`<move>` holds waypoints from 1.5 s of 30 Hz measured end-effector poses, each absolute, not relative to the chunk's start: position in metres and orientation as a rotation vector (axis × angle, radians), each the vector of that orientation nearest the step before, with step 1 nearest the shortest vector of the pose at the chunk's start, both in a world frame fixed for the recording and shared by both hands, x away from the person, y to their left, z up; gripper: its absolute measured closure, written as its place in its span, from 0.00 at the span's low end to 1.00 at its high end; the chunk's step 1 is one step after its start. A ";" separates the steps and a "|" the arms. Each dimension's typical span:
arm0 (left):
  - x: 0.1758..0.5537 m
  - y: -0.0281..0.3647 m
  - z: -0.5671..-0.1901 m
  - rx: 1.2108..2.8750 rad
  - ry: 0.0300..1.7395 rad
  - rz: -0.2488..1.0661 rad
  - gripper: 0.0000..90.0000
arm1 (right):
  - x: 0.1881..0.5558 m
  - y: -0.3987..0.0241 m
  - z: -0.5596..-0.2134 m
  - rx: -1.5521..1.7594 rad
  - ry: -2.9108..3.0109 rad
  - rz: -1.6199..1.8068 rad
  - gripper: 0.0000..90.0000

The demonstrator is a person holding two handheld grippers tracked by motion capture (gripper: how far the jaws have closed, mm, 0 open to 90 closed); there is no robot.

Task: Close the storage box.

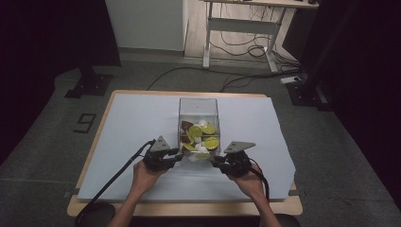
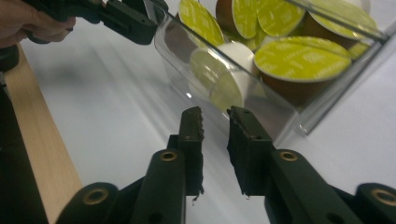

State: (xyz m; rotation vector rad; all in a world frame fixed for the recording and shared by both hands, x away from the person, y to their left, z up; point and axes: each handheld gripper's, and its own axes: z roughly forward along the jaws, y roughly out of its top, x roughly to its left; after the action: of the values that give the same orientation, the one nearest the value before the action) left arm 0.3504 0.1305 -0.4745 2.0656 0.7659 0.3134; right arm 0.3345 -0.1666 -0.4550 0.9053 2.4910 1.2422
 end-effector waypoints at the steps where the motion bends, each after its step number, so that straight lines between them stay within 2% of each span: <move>1: 0.350 0.131 -0.474 2.063 0.765 0.319 0.71 | 0.335 -0.164 -0.455 0.900 2.492 1.242 0.85; 9: 0.344 0.132 -0.468 2.054 0.755 0.350 0.71 | 0.339 -0.152 -0.455 0.886 2.480 1.225 0.94; 18: 0.336 0.133 -0.469 2.080 0.731 0.366 0.65 | 0.342 -0.151 -0.455 0.888 2.492 1.233 0.93; 27: 0.334 0.153 -0.479 2.059 0.779 0.340 0.55 | 0.346 -0.148 -0.453 0.890 2.480 1.220 0.92; 33: 0.333 0.163 -0.489 2.081 0.805 0.332 0.40 | 0.350 -0.146 -0.453 0.894 2.474 1.216 0.90; 39: 0.329 0.169 -0.502 2.130 0.832 0.336 0.18 | 0.353 -0.144 -0.453 0.900 2.470 1.203 0.89; 45: 0.328 0.178 -0.509 2.134 0.866 0.299 0.07 | 0.356 -0.139 -0.454 0.894 2.461 1.162 0.88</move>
State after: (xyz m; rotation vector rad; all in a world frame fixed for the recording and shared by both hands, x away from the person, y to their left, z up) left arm 0.3280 0.1778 -0.5093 2.1336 0.8660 0.2992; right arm 0.3555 -0.1390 -0.4545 0.8939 2.4605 1.1616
